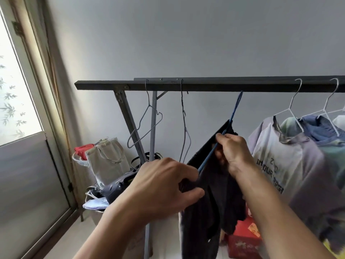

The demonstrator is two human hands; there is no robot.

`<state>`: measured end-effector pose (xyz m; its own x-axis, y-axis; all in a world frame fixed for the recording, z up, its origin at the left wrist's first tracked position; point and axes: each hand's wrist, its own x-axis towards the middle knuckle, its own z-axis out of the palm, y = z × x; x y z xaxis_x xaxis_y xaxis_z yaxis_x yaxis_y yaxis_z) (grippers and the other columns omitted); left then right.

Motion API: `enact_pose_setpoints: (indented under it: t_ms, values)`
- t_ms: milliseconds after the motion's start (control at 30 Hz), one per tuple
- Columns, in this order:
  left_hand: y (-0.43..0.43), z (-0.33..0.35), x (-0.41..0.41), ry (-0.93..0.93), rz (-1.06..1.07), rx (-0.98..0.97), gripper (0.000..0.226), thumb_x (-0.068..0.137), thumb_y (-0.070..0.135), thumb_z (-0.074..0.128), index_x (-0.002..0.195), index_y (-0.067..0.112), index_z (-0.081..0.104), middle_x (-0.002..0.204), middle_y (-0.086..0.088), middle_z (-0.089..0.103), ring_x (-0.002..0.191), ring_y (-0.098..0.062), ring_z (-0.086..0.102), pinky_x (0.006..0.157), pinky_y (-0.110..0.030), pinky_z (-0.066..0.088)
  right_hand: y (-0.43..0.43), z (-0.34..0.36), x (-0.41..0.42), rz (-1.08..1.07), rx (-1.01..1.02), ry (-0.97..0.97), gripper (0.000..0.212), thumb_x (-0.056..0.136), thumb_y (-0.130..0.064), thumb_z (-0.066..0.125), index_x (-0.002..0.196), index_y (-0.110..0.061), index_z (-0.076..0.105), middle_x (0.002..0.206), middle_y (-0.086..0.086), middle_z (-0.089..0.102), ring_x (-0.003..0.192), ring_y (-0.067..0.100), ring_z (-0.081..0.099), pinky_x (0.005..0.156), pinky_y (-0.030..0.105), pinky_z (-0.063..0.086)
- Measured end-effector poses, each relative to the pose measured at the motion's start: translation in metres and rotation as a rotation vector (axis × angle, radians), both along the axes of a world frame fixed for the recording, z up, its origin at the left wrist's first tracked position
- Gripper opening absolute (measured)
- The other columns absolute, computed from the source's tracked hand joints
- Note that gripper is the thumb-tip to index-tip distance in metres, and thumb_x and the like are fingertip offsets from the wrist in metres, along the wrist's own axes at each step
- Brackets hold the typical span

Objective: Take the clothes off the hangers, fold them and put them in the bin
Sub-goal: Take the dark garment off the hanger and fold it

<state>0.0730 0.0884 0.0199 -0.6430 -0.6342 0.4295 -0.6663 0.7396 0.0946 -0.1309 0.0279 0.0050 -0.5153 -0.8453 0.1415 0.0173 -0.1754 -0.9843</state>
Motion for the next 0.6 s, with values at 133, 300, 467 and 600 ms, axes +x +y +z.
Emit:
enact_pose_setpoints:
  t_ms: [133, 300, 467, 600]
  values:
    - [0.009, -0.011, 0.008, 0.014, -0.008, 0.131, 0.031, 0.078, 0.062, 0.061, 0.093, 0.036, 0.051, 0.073, 0.001, 0.058, 0.069, -0.016, 0.051, 0.063, -0.028, 0.046, 0.003, 0.006, -0.005, 0.086, -0.032, -0.190, 0.026, 0.095, -0.005, 0.046, 0.070, -0.009, 0.047, 0.053, 0.006, 0.048, 0.027, 0.005, 0.030, 0.034, 0.011, 0.018]
    - [0.005, -0.017, -0.001, 0.052, -0.127, 0.243, 0.023, 0.081, 0.054, 0.067, 0.095, 0.038, 0.058, 0.083, 0.016, 0.054, 0.070, -0.001, 0.049, 0.065, -0.024, 0.042, 0.009, 0.001, -0.006, 0.195, 0.001, -0.249, 0.024, 0.093, -0.003, 0.043, 0.069, -0.008, 0.046, 0.039, 0.000, 0.046, 0.027, 0.007, 0.029, 0.033, 0.012, 0.019]
    - [0.009, -0.018, -0.006, -0.038, -0.199, 0.276, 0.022, 0.080, 0.046, 0.066, 0.072, 0.029, 0.055, 0.081, 0.007, 0.053, 0.072, -0.011, 0.050, 0.067, -0.030, 0.043, 0.014, 0.003, -0.014, 0.244, -0.001, -0.344, 0.028, 0.097, -0.005, 0.039, 0.069, -0.007, 0.045, 0.042, 0.003, 0.046, 0.025, 0.006, 0.029, 0.030, 0.012, 0.021]
    - [0.009, -0.029, -0.012, -0.115, -0.136, 0.241, 0.029, 0.081, 0.051, 0.061, 0.070, 0.025, 0.051, 0.083, 0.007, 0.052, 0.073, -0.012, 0.049, 0.064, -0.029, 0.039, 0.014, 0.005, -0.025, 0.327, 0.027, -0.481, 0.027, 0.098, -0.009, 0.035, 0.073, -0.012, 0.043, 0.043, -0.001, 0.044, 0.025, 0.004, 0.027, 0.027, 0.013, 0.021]
